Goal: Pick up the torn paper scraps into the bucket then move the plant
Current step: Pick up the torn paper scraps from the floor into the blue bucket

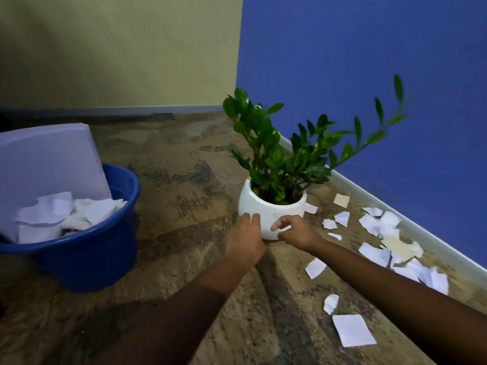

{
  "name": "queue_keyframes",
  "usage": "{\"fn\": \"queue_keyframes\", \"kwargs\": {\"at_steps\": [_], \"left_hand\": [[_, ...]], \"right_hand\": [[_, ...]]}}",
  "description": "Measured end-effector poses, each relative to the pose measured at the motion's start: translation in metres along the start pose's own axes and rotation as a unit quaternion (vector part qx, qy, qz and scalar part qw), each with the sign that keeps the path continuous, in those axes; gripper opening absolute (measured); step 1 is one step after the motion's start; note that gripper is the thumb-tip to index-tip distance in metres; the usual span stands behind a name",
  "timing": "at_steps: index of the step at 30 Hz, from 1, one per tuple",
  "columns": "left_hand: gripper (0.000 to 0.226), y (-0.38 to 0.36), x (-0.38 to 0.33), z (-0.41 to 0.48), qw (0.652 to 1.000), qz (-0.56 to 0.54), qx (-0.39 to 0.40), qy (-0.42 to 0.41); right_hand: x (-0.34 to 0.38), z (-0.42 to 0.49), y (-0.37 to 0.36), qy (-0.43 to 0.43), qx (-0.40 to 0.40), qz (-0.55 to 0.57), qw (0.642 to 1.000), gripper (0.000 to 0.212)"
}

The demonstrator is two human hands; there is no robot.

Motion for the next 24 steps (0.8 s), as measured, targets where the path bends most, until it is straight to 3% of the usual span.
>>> {"fn": "queue_keyframes", "kwargs": {"at_steps": [7, 9, 12, 17, 21, 24], "left_hand": [[0.054, -0.086, -0.047, -0.009, 0.994, 0.012, 0.106, -0.011], [0.049, -0.103, -0.057, -0.010, 0.991, 0.018, 0.131, -0.008], [0.048, -0.122, -0.067, -0.006, 0.987, 0.008, 0.159, 0.006], [0.052, -0.148, -0.077, 0.007, 0.985, -0.015, 0.172, 0.021], [0.047, -0.157, -0.084, 0.024, 0.991, -0.017, 0.136, 0.011], [0.042, -0.163, -0.090, 0.036, 0.991, -0.032, 0.126, -0.007]], "right_hand": [[-0.104, -0.032, -0.004, -0.072, 0.061, -0.102, 0.990, 0.021], [-0.130, -0.045, -0.018, -0.089, 0.120, -0.136, 0.979, 0.040], [-0.150, -0.062, -0.033, -0.040, 0.164, -0.219, 0.961, 0.055], [-0.172, -0.076, -0.042, -0.035, 0.108, -0.222, 0.968, 0.054], [-0.174, -0.081, -0.031, -0.036, 0.038, -0.091, 0.994, 0.017], [-0.184, -0.090, -0.012, -0.069, -0.042, 0.024, 0.996, 0.013]]}}
Point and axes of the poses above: each hand's wrist, its own z-axis towards the middle knuckle, its own y-axis out of the back of the hand, x = y × z, the point moved 7 cm from there along z, towards the middle knuckle, and after that the axes turned 3 degrees about -z, right-handed, at the moved point
